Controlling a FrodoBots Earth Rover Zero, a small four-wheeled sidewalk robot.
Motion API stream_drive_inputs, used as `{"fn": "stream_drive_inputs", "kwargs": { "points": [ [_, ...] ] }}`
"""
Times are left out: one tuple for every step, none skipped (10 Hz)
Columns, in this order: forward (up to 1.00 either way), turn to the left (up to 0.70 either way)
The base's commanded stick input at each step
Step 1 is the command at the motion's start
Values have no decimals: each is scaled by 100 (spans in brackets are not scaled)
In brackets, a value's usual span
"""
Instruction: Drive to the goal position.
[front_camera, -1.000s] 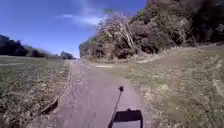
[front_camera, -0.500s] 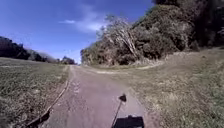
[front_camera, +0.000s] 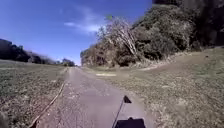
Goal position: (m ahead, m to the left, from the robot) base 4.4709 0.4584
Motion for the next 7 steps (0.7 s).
{"fn": "stream_drive_inputs", "kwargs": {
  "points": [
    [50, 0],
    [50, 0],
    [50, 0],
    [50, 1],
    [50, 36],
    [50, 50],
    [50, 46]
  ]
}}
